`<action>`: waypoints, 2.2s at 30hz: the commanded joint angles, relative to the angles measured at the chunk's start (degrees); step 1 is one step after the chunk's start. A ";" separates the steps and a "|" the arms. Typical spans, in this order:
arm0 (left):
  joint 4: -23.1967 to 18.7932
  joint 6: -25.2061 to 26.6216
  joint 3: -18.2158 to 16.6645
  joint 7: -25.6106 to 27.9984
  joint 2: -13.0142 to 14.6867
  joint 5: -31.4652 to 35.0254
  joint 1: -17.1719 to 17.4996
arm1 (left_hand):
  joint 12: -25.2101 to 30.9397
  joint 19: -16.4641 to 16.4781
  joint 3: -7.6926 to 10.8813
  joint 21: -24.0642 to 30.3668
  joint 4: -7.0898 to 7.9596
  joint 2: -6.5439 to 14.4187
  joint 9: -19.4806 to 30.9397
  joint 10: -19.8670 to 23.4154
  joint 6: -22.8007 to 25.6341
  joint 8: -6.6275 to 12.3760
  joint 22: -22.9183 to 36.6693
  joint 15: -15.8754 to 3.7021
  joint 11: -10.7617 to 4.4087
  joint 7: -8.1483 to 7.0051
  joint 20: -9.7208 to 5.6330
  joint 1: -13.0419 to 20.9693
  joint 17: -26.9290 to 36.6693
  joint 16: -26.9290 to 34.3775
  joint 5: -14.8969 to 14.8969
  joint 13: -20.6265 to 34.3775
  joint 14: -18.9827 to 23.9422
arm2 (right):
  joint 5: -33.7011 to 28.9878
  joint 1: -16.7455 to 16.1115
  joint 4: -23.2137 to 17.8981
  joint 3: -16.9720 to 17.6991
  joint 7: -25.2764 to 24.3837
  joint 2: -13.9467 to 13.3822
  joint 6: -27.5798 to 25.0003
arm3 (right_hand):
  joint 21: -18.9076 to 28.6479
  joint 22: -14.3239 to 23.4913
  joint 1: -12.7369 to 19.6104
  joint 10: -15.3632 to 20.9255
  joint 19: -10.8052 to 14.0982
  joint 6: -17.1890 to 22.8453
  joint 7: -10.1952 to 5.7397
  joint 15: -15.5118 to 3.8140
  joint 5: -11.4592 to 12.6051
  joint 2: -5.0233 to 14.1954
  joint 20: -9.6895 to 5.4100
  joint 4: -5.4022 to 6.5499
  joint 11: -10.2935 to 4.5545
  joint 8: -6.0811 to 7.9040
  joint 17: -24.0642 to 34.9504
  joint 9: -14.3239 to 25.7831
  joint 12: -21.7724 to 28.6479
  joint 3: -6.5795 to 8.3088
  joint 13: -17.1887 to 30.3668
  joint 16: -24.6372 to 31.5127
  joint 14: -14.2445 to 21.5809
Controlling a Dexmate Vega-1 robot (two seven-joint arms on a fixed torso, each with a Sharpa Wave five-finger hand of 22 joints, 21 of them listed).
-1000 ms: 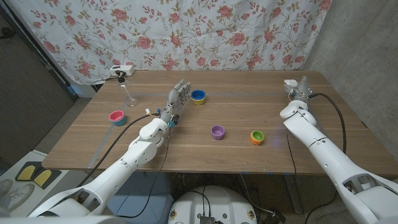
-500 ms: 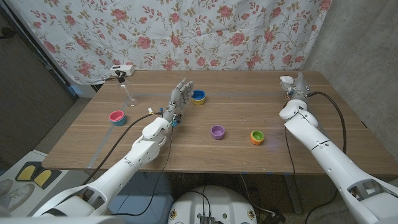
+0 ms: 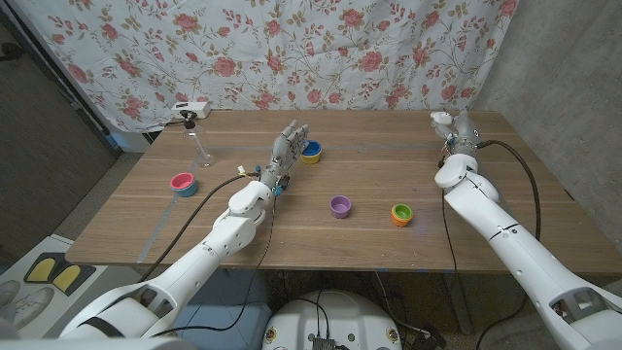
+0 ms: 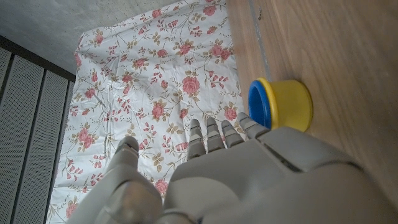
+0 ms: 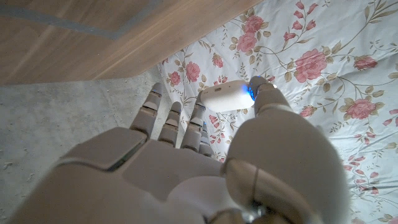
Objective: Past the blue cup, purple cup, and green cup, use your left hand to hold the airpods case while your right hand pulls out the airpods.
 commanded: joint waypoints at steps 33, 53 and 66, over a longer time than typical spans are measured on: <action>-5.47 -3.99 0.58 14.32 -5.32 13.49 2.61 | 1.21 0.06 5.55 -0.36 -3.14 0.13 0.34 5.86 -21.82 -0.96 -0.11 -2.98 -5.30 -6.73 -2.19 19.70 -0.06 0.37 0.60 0.41 0.83 | 4.72 -3.52 -9.42 2.04 1.15 1.65 1.97 | -0.24 0.16 0.11 1.99 -0.50 0.79 0.19 0.03 1.75 -0.25 0.81 -0.40 -1.70 -0.32 0.12 0.02 0.49 1.53 0.47 -0.48 0.37; 0.39 -6.90 2.14 14.86 -11.06 15.90 -0.57 | 0.86 -0.05 5.24 -0.40 -3.11 -0.45 0.40 5.34 -29.34 -0.34 -0.09 -3.26 -6.07 -5.59 -2.31 24.04 0.01 0.54 0.88 0.71 1.24 | 11.27 -3.40 -10.48 3.76 3.07 4.70 4.81 | -0.24 0.17 -0.24 2.33 -0.66 1.28 0.05 -0.21 2.22 -0.54 1.02 -0.20 -1.97 -0.36 0.18 0.01 0.66 1.79 0.66 -0.53 0.51; 1.35 -5.96 4.18 21.65 -12.25 25.83 -2.42 | 0.88 -0.35 5.79 -0.48 -3.27 0.27 0.44 4.77 -31.09 -0.10 -0.10 -3.23 -6.30 -4.58 -1.94 27.17 0.09 0.56 1.29 1.27 1.48 | 12.74 -3.25 -11.02 3.15 3.17 5.75 5.14 | -0.28 0.18 -0.51 2.31 -0.87 1.23 -0.01 -0.21 2.51 -0.64 1.09 -0.06 -1.85 -0.52 0.25 0.01 0.68 1.96 0.77 -0.54 0.60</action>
